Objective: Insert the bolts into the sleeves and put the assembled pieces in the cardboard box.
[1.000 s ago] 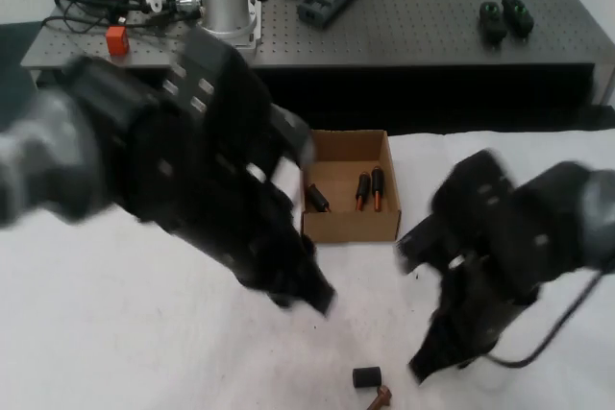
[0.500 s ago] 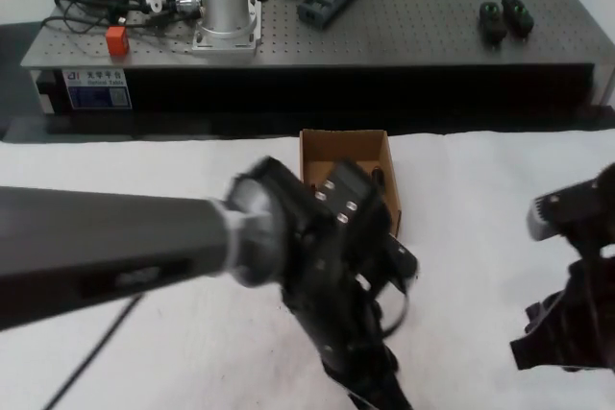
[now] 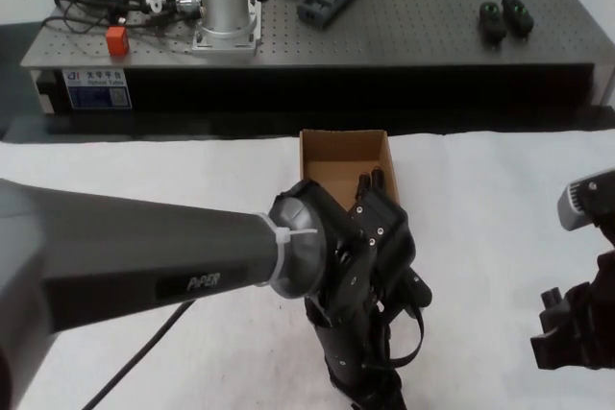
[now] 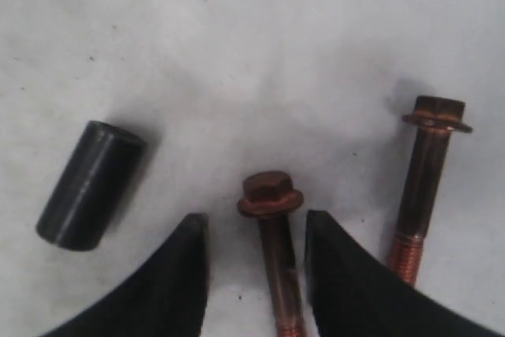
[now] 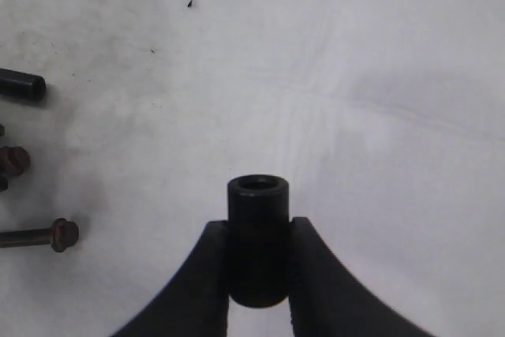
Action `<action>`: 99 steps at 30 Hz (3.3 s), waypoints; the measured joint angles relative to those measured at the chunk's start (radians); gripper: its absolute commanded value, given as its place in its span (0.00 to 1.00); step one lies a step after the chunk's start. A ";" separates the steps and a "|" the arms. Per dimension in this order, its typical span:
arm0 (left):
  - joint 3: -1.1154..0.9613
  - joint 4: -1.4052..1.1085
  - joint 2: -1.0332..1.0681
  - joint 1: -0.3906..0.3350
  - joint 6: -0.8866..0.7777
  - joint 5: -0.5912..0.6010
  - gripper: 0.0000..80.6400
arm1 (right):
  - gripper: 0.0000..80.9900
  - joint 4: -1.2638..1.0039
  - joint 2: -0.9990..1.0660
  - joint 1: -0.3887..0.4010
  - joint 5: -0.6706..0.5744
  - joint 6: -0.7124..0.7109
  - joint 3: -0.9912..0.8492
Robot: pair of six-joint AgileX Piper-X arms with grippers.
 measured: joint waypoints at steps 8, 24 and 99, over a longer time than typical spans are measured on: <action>-0.003 0.002 0.008 0.000 0.000 -0.002 0.01 | 0.05 0.007 0.000 0.000 0.000 0.000 0.000; 0.248 -0.471 -0.524 0.179 -0.371 0.064 0.01 | 0.05 -0.051 -0.104 0.000 -0.268 0.080 0.008; 0.493 -0.517 -0.648 0.210 -0.358 0.122 0.57 | 0.05 -0.557 1.234 0.173 -0.067 0.195 -0.827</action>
